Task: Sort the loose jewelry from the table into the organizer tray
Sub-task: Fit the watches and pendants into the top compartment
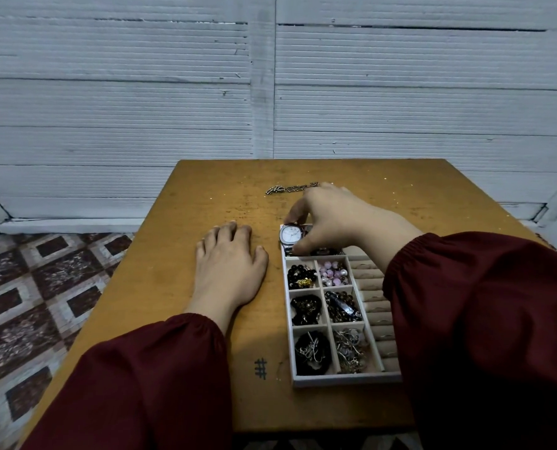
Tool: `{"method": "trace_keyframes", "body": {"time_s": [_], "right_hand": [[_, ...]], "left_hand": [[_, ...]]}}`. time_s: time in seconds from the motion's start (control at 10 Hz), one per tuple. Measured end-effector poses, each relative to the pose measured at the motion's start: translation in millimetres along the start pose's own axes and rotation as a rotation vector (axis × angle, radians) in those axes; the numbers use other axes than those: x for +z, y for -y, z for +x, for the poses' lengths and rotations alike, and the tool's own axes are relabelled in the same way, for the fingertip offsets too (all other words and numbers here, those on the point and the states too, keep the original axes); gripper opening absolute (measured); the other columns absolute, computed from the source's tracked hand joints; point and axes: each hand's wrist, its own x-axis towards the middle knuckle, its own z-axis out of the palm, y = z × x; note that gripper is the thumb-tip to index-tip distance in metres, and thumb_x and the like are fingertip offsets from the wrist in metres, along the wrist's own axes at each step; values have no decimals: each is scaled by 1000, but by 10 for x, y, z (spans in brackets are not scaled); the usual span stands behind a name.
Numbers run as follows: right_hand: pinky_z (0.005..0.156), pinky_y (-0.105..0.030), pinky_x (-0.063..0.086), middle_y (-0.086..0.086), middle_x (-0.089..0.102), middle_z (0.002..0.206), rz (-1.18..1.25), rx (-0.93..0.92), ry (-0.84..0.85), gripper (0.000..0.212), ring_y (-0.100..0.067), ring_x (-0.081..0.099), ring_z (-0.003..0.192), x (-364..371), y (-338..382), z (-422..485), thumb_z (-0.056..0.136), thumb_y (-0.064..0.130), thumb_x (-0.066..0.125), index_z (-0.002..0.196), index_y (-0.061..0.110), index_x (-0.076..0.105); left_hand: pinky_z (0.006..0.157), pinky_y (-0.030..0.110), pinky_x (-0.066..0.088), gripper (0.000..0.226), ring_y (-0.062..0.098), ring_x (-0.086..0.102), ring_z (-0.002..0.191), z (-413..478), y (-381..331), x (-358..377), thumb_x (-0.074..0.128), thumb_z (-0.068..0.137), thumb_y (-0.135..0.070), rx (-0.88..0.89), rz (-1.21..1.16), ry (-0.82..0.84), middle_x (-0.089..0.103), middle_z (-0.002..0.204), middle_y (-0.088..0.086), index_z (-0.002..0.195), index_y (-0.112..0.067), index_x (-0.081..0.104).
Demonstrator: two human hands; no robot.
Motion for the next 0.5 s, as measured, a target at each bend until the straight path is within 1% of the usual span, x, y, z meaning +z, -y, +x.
{"method": "trace_keyframes", "body": {"time_s": [0.1,0.4,0.5], "right_hand": [[94,-32,38,9,65,114,33,16,9,55,-18,49,114,25,-32,10,64,45,79,115,31,65],[90,-29,50,8,66,107,168,38,76,57,-14,60,99,-8,-32,5,65,36,82,118,25,64],[86,-27,49,8,65,104,230,45,47,47,-12,60,95,-45,-56,-10,68,35,80,112,27,66]], "left_hand": [[113,44,15,51,25,22,139,-2,-2,-3,34,95,-44,0,3,0,32,151,3,141,-23,38],[113,43,15,51,25,22,140,-2,1,3,34,95,-45,-4,5,-2,32,151,3,141,-24,37],[113,43,16,51,25,22,139,3,-6,-3,34,95,-45,-6,6,1,32,151,3,141,-24,37]]}}
